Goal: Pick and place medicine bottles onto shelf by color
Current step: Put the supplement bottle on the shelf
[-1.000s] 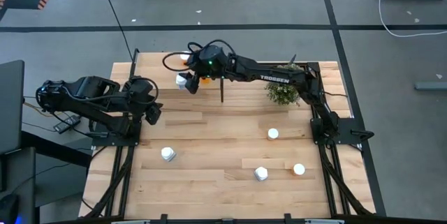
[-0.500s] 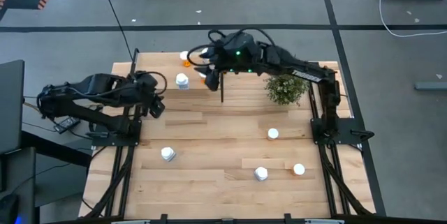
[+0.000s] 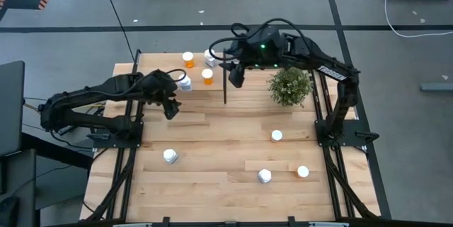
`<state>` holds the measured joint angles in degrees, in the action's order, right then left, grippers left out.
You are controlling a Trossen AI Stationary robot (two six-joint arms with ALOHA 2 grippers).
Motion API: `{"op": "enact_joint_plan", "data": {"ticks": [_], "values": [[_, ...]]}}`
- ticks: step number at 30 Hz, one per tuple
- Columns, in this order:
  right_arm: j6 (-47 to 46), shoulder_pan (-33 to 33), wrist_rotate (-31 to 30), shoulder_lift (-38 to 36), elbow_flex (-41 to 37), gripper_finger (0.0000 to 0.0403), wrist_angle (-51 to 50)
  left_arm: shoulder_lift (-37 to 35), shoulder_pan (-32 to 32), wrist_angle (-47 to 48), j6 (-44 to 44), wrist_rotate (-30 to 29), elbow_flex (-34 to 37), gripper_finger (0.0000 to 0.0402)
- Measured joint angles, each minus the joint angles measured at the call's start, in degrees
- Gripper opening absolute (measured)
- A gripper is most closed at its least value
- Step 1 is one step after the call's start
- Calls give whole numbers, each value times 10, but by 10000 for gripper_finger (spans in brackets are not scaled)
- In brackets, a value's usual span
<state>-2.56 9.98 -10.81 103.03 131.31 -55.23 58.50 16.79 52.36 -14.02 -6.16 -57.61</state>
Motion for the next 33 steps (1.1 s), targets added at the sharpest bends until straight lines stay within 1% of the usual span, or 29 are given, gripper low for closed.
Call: {"op": "enact_joint_plan", "data": {"ticks": [4,6,8,10,15,22,24,29,33], "values": [[2,0,-11,-4,0,244,-36,0,17,-31,45,48,-1,201],[7,0,-16,-4,0,244,-38,2,25,-55,62,63,-1,182],[10,0,-16,-5,0,244,-46,8,28,-77,61,64,-1,162],[11,0,-16,-5,0,244,-51,8,28,-79,59,64,-1,141],[20,0,-16,-5,0,244,-52,7,28,-58,59,75,-1,88],[33,9,-16,-5,0,244,-51,18,38,-57,131,70,-1,12],[32,14,-16,-5,0,244,-51,27,49,-55,143,68,-1,6],[33,22,-16,-5,0,244,-51,65,76,-56,178,67,-1,6],[33,24,-16,-5,0,244,-51,94,95,-58,189,66,-1,6]]}}
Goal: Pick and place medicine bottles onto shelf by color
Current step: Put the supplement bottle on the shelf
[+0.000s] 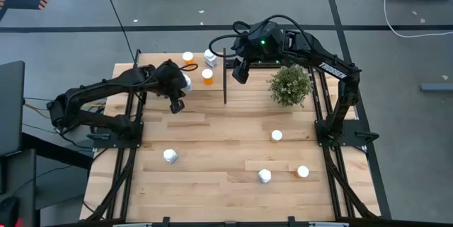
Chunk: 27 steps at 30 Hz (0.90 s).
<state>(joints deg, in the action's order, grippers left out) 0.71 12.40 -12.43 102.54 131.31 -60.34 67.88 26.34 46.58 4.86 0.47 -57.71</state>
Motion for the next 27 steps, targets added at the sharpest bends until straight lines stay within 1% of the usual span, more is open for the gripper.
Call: {"op": "enact_joint_plan", "data": {"ticks": [5,12,15,27], "values": [[4,0,0,0,0,244,0,9,13,-5,10,0,0,5],[9,0,0,0,0,244,0,9,14,-29,25,-11,0,8],[9,3,0,0,0,244,0,12,18,-46,33,-14,0,4],[8,10,0,0,0,244,-2,24,53,-75,69,-23,0,6]]}}
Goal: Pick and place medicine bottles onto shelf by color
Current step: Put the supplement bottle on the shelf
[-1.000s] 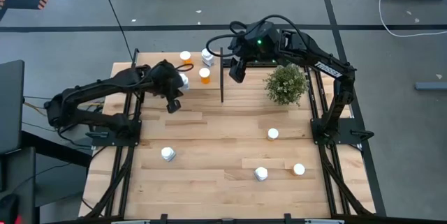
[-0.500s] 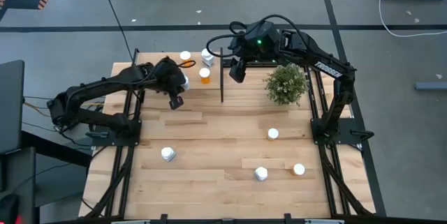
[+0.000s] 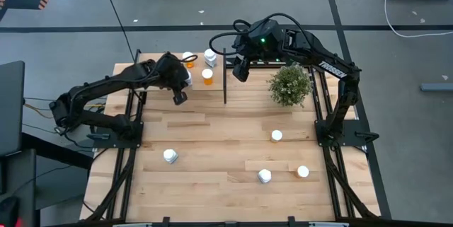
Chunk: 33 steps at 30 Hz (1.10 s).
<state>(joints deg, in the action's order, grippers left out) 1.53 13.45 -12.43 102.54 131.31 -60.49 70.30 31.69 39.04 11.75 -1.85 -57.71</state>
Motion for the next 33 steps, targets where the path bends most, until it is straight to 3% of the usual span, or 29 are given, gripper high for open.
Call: {"op": "enact_joint_plan", "data": {"ticks": [13,23,27,33], "values": [[-2,0,-4,0,0,244,0,-4,-6,-16,-44,0,-1,24],[-78,1,-75,0,0,244,-15,-12,-80,227,-234,18,-96,53],[-136,7,-124,2,0,244,-96,-11,-125,295,-346,22,-133,84],[-181,18,-96,3,0,244,-207,-11,-223,333,-383,49,-154,163]]}}
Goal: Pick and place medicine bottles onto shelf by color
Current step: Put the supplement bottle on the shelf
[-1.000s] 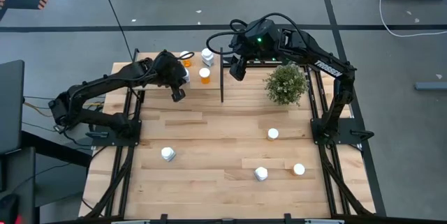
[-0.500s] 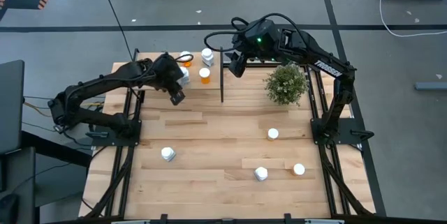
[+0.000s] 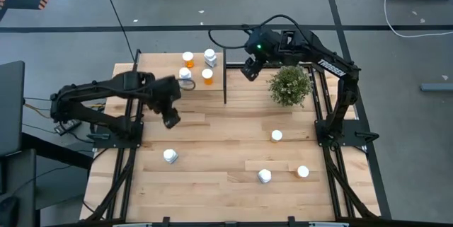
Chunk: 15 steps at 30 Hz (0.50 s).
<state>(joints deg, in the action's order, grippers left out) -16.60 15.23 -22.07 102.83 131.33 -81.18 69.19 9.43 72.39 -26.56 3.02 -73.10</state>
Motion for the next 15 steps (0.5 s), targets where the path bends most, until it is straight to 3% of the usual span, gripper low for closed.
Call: {"op": "enact_joint_plan", "data": {"ticks": [9,15], "values": [[-88,-46,50,0,0,244,-86,0,-150,57,-100,-2,4,284],[-115,-102,46,0,0,244,-83,-2,-246,59,-217,-22,4,325]]}}
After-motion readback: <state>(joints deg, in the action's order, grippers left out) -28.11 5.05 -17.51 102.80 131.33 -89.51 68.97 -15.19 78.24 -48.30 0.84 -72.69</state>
